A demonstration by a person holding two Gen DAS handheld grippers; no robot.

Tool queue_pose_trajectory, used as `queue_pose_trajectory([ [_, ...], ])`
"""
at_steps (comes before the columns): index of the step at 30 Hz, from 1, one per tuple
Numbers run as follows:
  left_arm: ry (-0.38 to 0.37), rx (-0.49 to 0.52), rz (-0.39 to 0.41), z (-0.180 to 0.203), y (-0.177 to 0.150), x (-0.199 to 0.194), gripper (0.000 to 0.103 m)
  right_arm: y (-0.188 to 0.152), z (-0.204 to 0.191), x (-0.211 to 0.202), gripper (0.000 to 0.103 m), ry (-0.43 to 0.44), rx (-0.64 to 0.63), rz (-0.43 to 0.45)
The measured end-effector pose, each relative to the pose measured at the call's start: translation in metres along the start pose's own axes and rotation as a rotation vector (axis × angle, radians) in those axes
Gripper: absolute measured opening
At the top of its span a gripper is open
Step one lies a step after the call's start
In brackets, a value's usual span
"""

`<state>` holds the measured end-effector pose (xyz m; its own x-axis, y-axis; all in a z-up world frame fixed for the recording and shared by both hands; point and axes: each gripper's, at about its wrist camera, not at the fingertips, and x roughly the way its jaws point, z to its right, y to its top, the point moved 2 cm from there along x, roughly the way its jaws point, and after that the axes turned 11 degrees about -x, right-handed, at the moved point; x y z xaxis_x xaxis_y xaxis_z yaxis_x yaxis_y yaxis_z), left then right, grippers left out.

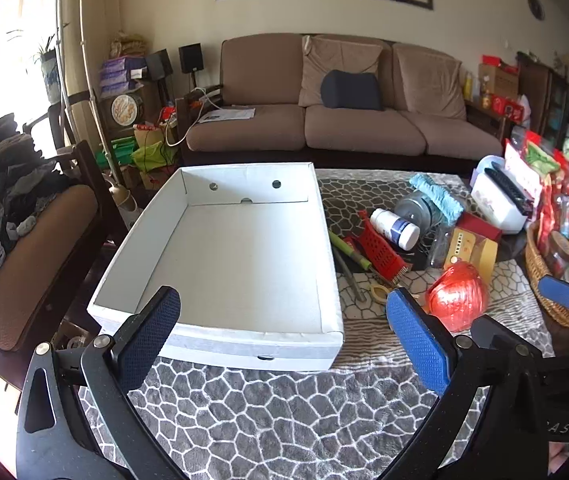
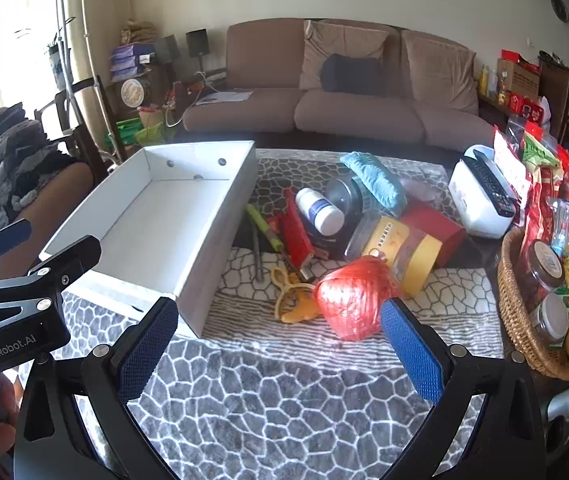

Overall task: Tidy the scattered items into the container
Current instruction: 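Move both tools toward the red ribbon ball beside the white box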

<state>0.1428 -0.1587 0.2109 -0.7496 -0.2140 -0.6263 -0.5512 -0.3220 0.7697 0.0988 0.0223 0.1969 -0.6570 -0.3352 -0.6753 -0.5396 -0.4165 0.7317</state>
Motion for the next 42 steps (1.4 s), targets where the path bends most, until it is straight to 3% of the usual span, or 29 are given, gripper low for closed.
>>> queue_pose_trajectory([
  [13, 0.073, -0.062, -0.001, -0.065, 0.010, 0.008, 0.103, 0.019, -0.057, 0.014, 0.103, 0.061, -0.060, 0.000],
  [19, 0.046, -0.074, -0.020, -0.066, 0.000, 0.014, 0.103, 0.009, -0.058, 0.020, 0.103, 0.062, -0.065, -0.009],
  [35, -0.095, 0.073, -0.111, 0.058, -0.063, 0.053, 0.103, -0.065, 0.072, 0.022, 0.103, -0.010, 0.113, -0.041],
  [42, -0.184, 0.183, -0.156, 0.121, -0.088, 0.082, 0.103, -0.095, 0.121, 0.040, 0.103, 0.015, 0.226, -0.057],
])
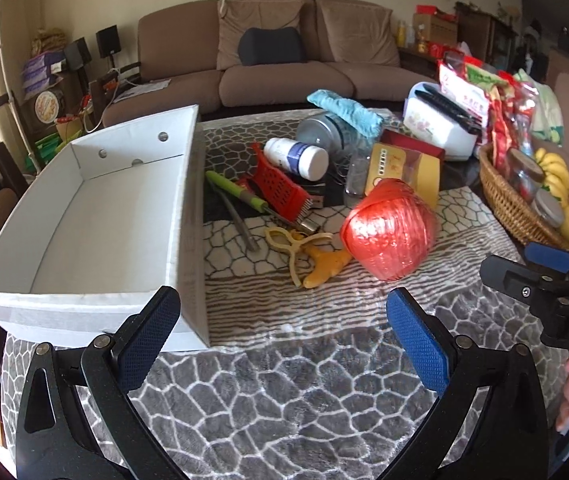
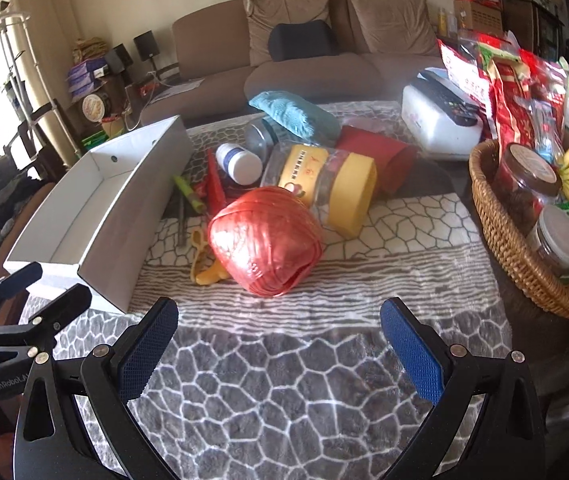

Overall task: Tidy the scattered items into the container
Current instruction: 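Move both tools toward the red ribbon ball beside the white box, then grasp the red ribbon ball with the right gripper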

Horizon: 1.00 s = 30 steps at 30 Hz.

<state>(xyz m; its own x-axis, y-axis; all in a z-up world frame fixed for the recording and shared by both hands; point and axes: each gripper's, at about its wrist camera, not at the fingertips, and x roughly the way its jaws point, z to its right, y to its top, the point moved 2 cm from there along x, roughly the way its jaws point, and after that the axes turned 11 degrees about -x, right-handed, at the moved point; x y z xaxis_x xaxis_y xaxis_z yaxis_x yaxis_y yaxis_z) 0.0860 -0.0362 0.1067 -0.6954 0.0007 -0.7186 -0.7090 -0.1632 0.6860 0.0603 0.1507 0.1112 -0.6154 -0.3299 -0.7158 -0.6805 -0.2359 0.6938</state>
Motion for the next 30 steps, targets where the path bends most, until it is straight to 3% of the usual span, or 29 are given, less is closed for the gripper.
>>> queue_pose_trajectory([
  [5, -0.059, 0.078, -0.031, 0.035, 0.003, 0.035, 0.103, -0.008, 0.034, 0.020, 0.103, 0.099, 0.151, -0.025],
  [9, -0.114, 0.118, -0.067, 0.050, 0.006, 0.063, 0.103, -0.009, 0.059, 0.040, 0.103, 0.236, 0.326, -0.052],
  [14, -0.117, 0.187, -0.074, 0.063, 0.007, 0.093, 0.103, -0.001, 0.076, 0.068, 0.103, 0.418, 0.501, -0.076],
  [17, -0.173, 0.209, -0.081, 0.067, 0.008, 0.101, 0.103, 0.005, 0.079, 0.086, 0.103, 0.513, 0.586, -0.098],
  [25, -0.290, 0.243, -0.116, 0.079, 0.002, 0.110, 0.103, 0.026, 0.071, 0.111, 0.103, 0.591, 0.615, -0.162],
  [30, -0.271, 0.249, -0.134, 0.081, 0.002, 0.125, 0.103, 0.024, 0.071, 0.116, 0.103, 0.713, 0.658, -0.145],
])
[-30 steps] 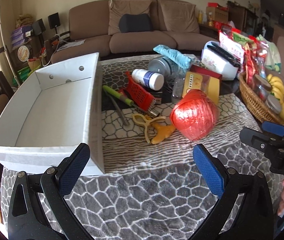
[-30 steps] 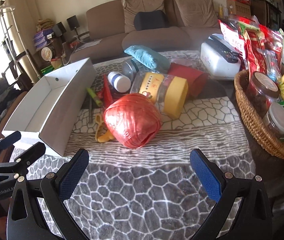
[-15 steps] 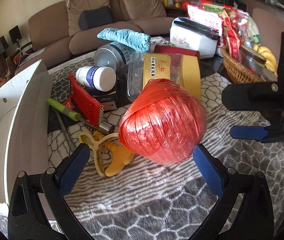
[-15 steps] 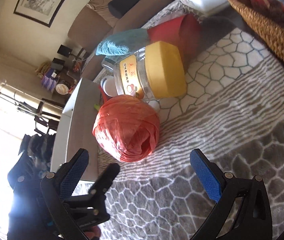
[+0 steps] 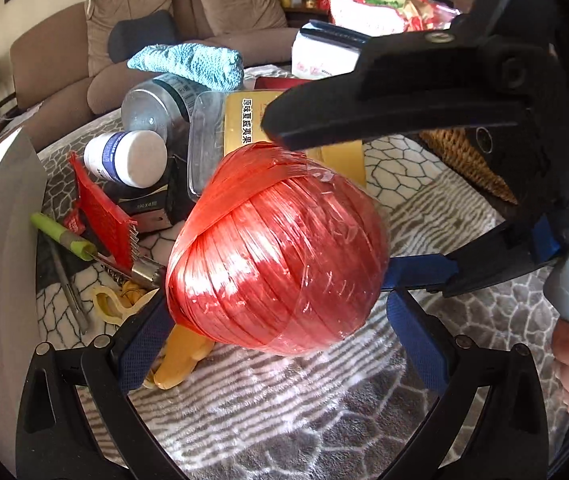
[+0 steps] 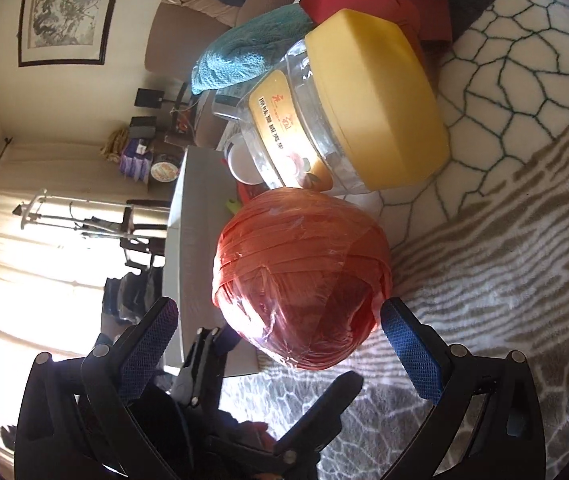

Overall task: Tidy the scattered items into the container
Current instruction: 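Grasp the red ribbon ball with the right gripper, then carry the red ribbon ball with the right gripper over the white box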

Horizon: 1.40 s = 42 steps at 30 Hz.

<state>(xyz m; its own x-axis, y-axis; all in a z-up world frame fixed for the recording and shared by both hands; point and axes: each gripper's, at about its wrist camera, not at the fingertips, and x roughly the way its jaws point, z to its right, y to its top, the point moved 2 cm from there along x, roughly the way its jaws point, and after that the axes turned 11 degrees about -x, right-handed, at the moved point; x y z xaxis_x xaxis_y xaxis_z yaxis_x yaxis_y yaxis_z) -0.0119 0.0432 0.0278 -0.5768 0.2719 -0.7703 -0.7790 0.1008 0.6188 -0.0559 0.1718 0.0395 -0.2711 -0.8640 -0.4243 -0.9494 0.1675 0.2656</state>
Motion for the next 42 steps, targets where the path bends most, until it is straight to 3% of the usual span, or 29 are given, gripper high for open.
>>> queue_pose_trajectory([
  [2, -0.015, -0.030, 0.009, -0.006, 0.005, -0.001, 0.103, 0.001, 0.002, -0.001, 0.103, 0.025, 0.017, 0.003],
  [5, -0.130, -0.088, 0.005, -0.017, 0.011, -0.007, 0.103, 0.002, 0.003, -0.007, 0.103, 0.083, 0.013, 0.030],
  [9, -0.213, -0.110, -0.032, -0.025, 0.014, -0.007, 0.103, 0.002, 0.002, -0.007, 0.103, 0.095, -0.015, 0.060],
  [11, -0.303, -0.166, -0.035, -0.034, 0.014, -0.016, 0.103, 0.001, 0.002, -0.004, 0.102, 0.078, -0.029, 0.052],
  [13, -0.440, -0.246, -0.043, -0.048, 0.012, -0.024, 0.103, 0.001, 0.004, -0.004, 0.101, 0.084, -0.018, 0.056],
  [15, -0.509, -0.293, -0.069, -0.056, 0.010, -0.024, 0.103, 0.001, 0.010, -0.006, 0.099, 0.119, 0.006, 0.072],
  [18, -0.489, -0.257, -0.108, -0.058, 0.010, -0.015, 0.103, 0.003, 0.009, -0.006, 0.082, 0.139, 0.003, 0.080],
  [20, -0.501, -0.222, -0.145, -0.048, 0.007, -0.009, 0.103, 0.003, 0.003, -0.004, 0.063, 0.148, -0.029, 0.066],
  [21, -0.489, -0.195, -0.152, -0.043, 0.006, -0.008, 0.103, 0.003, 0.000, -0.001, 0.060, 0.146, -0.043, 0.055],
  [25, -0.438, -0.146, -0.164, -0.028, -0.001, -0.005, 0.103, -0.002, -0.003, 0.017, 0.058, 0.034, -0.094, -0.031],
  [27, -0.446, -0.164, -0.143, -0.033, -0.006, -0.015, 0.100, -0.004, -0.002, 0.022, 0.057, 0.023, -0.099, -0.045],
  [30, -0.429, -0.176, -0.114, -0.035, -0.008, -0.024, 0.084, -0.001, -0.004, 0.019, 0.051, 0.019, -0.114, -0.028],
  [35, -0.414, -0.131, -0.087, -0.033, -0.006, -0.048, 0.070, -0.001, -0.012, 0.013, 0.044, 0.072, -0.124, -0.015],
  [42, -0.378, -0.060, -0.035, -0.043, -0.009, -0.119, 0.067, -0.019, -0.063, 0.007, 0.043, 0.158, -0.224, -0.027],
])
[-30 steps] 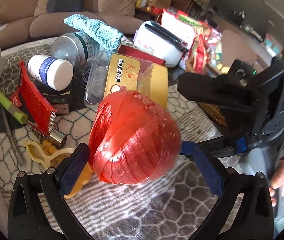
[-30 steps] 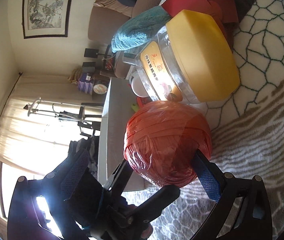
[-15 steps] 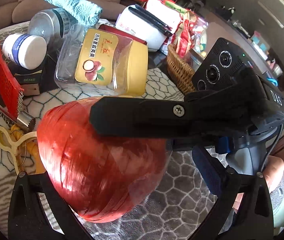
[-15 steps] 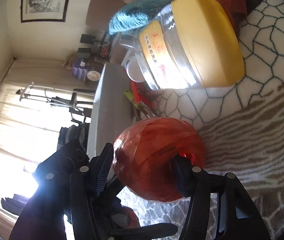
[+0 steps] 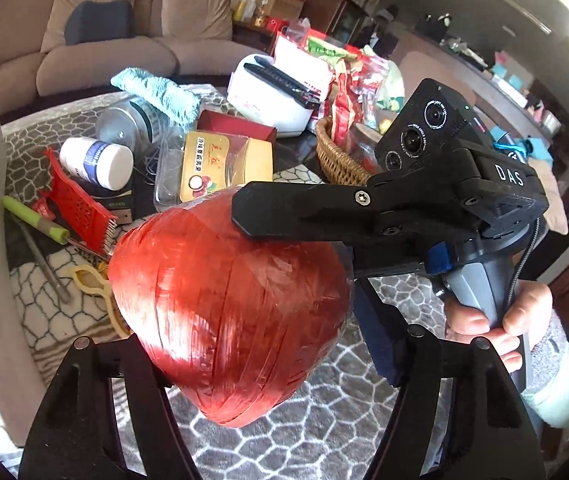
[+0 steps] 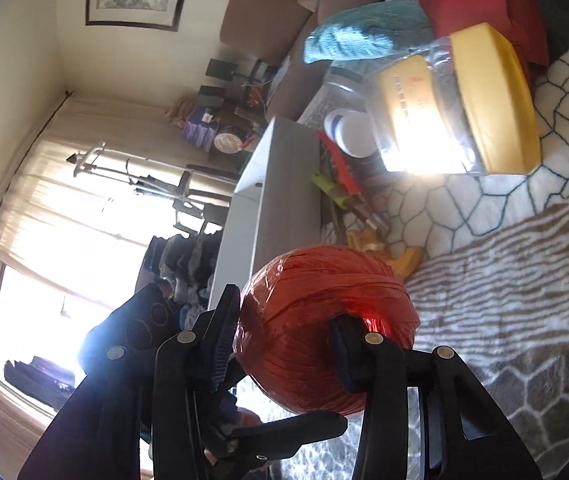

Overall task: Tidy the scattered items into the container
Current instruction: 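Carry the red ribbon ball with the right gripper over the white box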

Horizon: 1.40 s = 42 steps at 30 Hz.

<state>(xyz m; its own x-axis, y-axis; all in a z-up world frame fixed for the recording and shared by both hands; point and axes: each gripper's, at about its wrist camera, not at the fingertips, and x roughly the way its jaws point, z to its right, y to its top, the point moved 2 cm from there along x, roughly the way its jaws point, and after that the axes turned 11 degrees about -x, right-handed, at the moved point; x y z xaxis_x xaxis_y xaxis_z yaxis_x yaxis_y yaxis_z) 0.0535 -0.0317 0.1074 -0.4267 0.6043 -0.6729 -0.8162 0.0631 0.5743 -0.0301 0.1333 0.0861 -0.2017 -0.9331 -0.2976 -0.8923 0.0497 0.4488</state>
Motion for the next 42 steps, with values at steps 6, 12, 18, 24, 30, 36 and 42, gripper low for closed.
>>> queue_pose_trajectory([
  [6, 0.014, 0.001, 0.050, 0.003, -0.004, -0.066, 0.067, -0.014, -0.057, 0.021, 0.043, 0.066, -0.058, -0.093],
  [12, 0.054, 0.008, 0.092, 0.010, -0.012, -0.117, 0.068, -0.029, -0.118, 0.045, 0.043, 0.076, -0.119, -0.165],
  [18, 0.115, 0.021, 0.110, -0.007, -0.014, -0.170, 0.068, -0.040, -0.168, 0.079, 0.043, 0.080, -0.156, -0.216],
  [24, 0.178, -0.011, 0.112, -0.059, 0.002, -0.211, 0.069, -0.028, -0.200, 0.140, 0.045, 0.099, -0.150, -0.239],
  [30, 0.234, -0.071, 0.062, -0.137, 0.016, -0.220, 0.071, -0.013, -0.193, 0.221, 0.045, 0.142, -0.075, -0.243],
  [36, 0.252, -0.127, -0.027, -0.214, 0.009, -0.200, 0.071, -0.008, -0.143, 0.300, 0.045, 0.174, 0.099, -0.274],
  [42, 0.256, -0.159, -0.092, -0.268, 0.004, -0.186, 0.073, -0.008, -0.106, 0.362, 0.045, 0.167, 0.199, -0.345],
])
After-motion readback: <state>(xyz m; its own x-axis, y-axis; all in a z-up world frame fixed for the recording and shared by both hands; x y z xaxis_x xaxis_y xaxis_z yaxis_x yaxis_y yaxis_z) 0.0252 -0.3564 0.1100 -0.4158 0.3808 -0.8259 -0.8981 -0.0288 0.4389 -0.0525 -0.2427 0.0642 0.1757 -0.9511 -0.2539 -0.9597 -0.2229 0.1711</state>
